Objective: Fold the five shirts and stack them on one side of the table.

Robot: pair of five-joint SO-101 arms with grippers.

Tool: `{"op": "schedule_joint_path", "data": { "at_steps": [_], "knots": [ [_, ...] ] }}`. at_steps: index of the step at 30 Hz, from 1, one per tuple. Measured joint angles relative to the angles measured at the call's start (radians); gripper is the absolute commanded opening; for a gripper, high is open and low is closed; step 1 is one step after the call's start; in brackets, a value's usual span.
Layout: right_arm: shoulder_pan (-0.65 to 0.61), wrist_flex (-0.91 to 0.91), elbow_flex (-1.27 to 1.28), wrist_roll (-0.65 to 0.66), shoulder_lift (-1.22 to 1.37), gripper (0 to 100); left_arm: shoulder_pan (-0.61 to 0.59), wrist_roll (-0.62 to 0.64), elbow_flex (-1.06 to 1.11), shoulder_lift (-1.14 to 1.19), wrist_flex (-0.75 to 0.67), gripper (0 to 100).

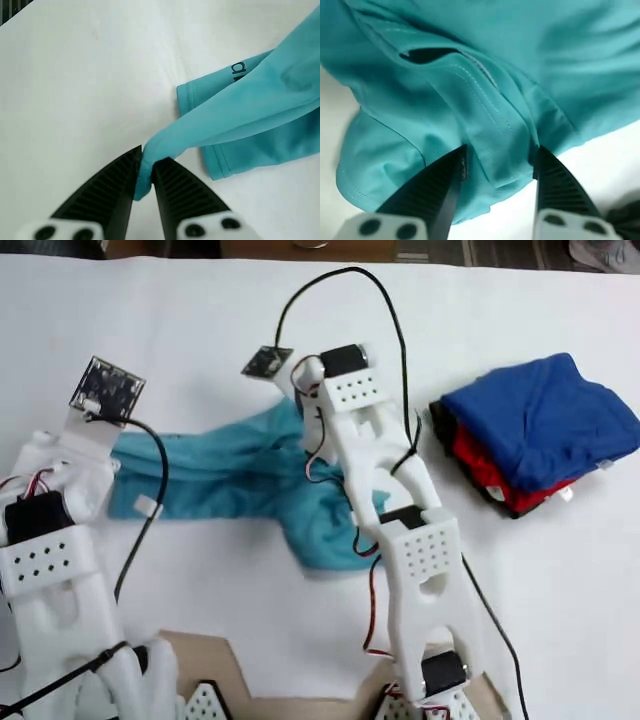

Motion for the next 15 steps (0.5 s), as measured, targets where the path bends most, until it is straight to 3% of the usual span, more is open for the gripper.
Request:
{"op": "schedule_joint_path", "data": {
  "at_steps": [7, 15],
  "knots": [
    [0.002, -0.002, 0.000, 0.000, 0.000, 8.0, 0.000, 0.000, 0.000, 0.000, 0.000, 2],
    [0.011, -0.002, 0.000, 0.000, 0.000, 7.3, 0.000, 0.000, 0.000, 0.000, 0.000, 2]
  ]
}}
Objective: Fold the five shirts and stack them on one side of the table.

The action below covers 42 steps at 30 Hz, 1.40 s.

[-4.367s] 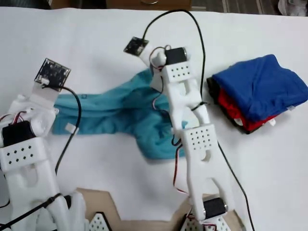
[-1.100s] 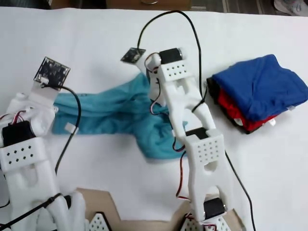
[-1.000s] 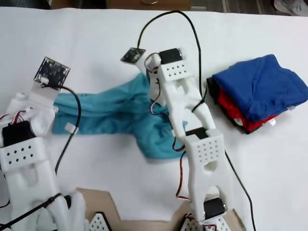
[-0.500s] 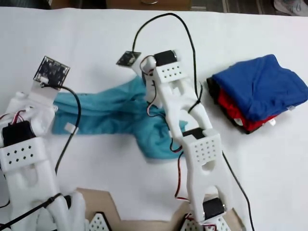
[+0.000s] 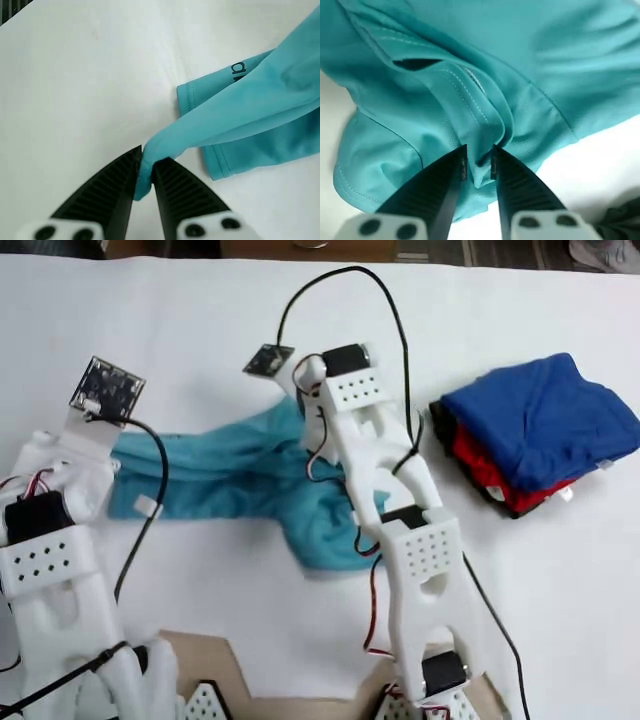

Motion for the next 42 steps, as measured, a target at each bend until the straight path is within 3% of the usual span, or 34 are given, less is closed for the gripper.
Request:
{"op": "schedule_joint_path", "data": {
  "at_steps": [4, 10, 17, 42],
  "knots": [
    [0.003, 0.000, 0.000, 0.000, 0.000, 1.6, 0.000, 0.000, 0.000, 0.000, 0.000, 2],
    [0.002, 0.012, 0.003, 0.000, 0.000, 8.0, 0.000, 0.000, 0.000, 0.000, 0.000, 2],
    [0.002, 0.032, 0.003, 0.000, 0.000, 23.5, 0.000, 0.000, 0.000, 0.000, 0.000, 2],
    [-0.002, 0.032, -0.025, -0.002, 0.132, 21.2, 0.000, 0.000, 0.000, 0.000, -0.002, 2]
  ]
}}
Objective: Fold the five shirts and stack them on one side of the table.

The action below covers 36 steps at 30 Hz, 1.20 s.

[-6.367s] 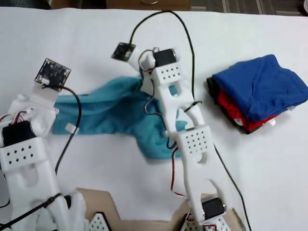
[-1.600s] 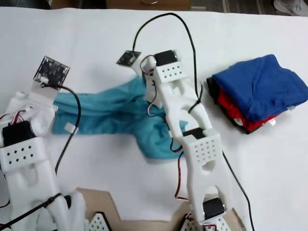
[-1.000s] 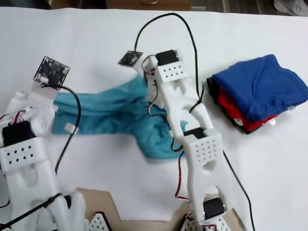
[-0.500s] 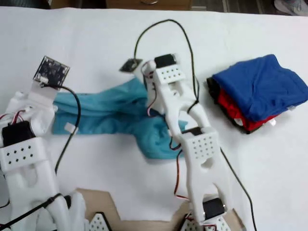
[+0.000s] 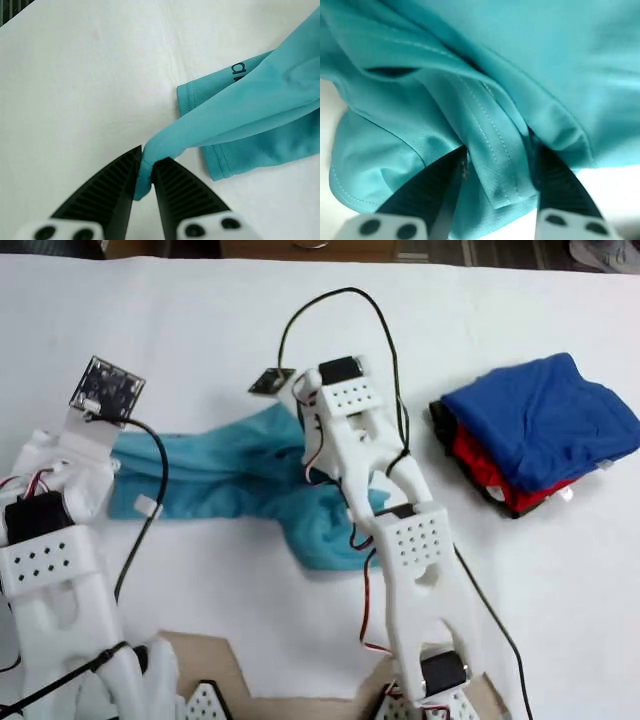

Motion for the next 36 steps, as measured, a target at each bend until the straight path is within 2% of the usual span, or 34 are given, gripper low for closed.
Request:
{"op": "schedule_joint_path", "data": {
  "at_steps": [15, 20, 21, 30, 36],
  "knots": [
    [0.000, 0.000, -0.003, 0.000, -0.005, 20.7, 0.000, 0.000, 0.000, 0.000, 0.000, 2],
    [0.002, 0.000, -0.003, 0.000, -0.005, 2.5, 0.000, 0.000, 0.000, 0.000, 0.000, 2],
    [0.002, 0.000, -0.003, 0.002, -0.005, 1.4, 0.000, 0.000, 0.000, 0.000, 0.000, 2],
    [0.003, 0.000, -0.006, 0.002, -0.012, 2.1, 0.000, 0.000, 0.000, 0.000, 0.000, 2],
    [0.003, 0.000, -0.006, 0.002, -0.144, 2.1, 0.000, 0.000, 0.000, 0.000, 0.000, 2]
  ]
}}
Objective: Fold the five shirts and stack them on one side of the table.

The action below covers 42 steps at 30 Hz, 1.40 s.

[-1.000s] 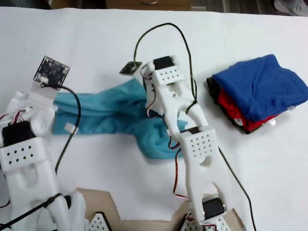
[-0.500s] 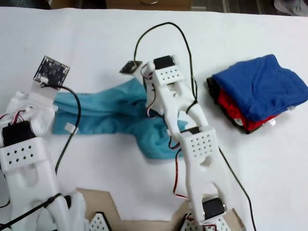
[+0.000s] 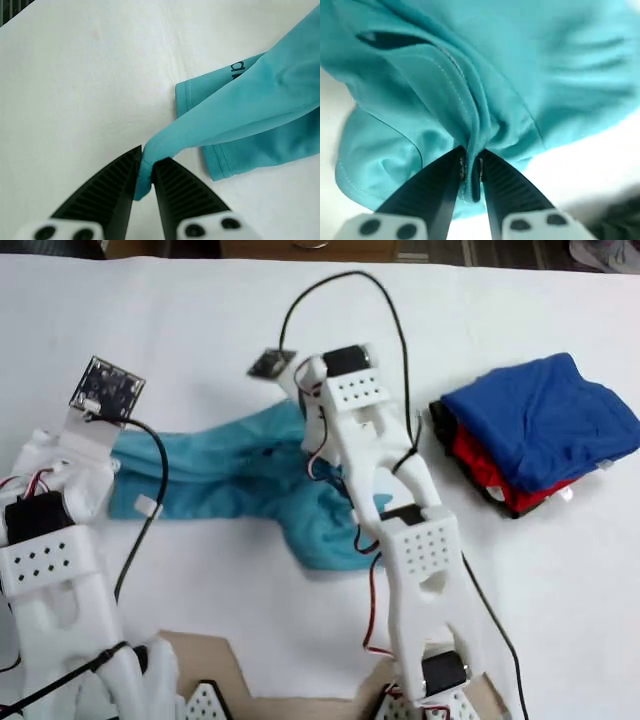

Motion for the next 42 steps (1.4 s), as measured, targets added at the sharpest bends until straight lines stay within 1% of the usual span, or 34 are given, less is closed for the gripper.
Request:
{"op": "schedule_joint_path", "data": {
  "at_steps": [5, 12, 15, 19, 22, 27, 34, 37, 42],
  "knots": [
    [0.026, 0.000, 0.000, 0.002, -0.140, 2.1, 0.000, 0.000, 0.000, 0.000, 0.000, 2],
    [0.152, 0.000, 0.000, 0.044, -0.264, 2.1, 0.000, 0.002, 0.000, 0.000, 0.000, 2],
    [0.181, 0.000, 0.000, 0.049, -0.322, 2.1, 0.006, 0.040, 0.000, 0.000, 0.000, 2],
    [0.183, -0.003, 0.000, 0.052, -0.430, 2.1, 0.034, 0.097, -0.021, 0.000, 0.002, 2],
    [0.183, 0.005, 0.009, 0.052, -0.497, 2.1, 0.048, 0.114, -0.051, -0.026, 0.034, 2],
    [0.183, 0.005, 0.155, 0.052, -0.598, 2.1, 0.098, 0.115, -0.055, -0.143, 0.137, 2],
    [0.183, -0.005, 0.387, 0.052, -0.747, 2.1, 0.100, 0.115, -0.031, -0.322, 0.153, 2],
    [0.183, -0.058, 0.548, 0.052, -0.790, 2.1, 0.100, 0.115, 0.031, -0.336, 0.153, 2],
    [0.175, -0.180, 0.842, 0.015, -0.907, 2.1, 0.100, 0.115, 0.117, -0.336, 0.150, 2]
  ]
}}
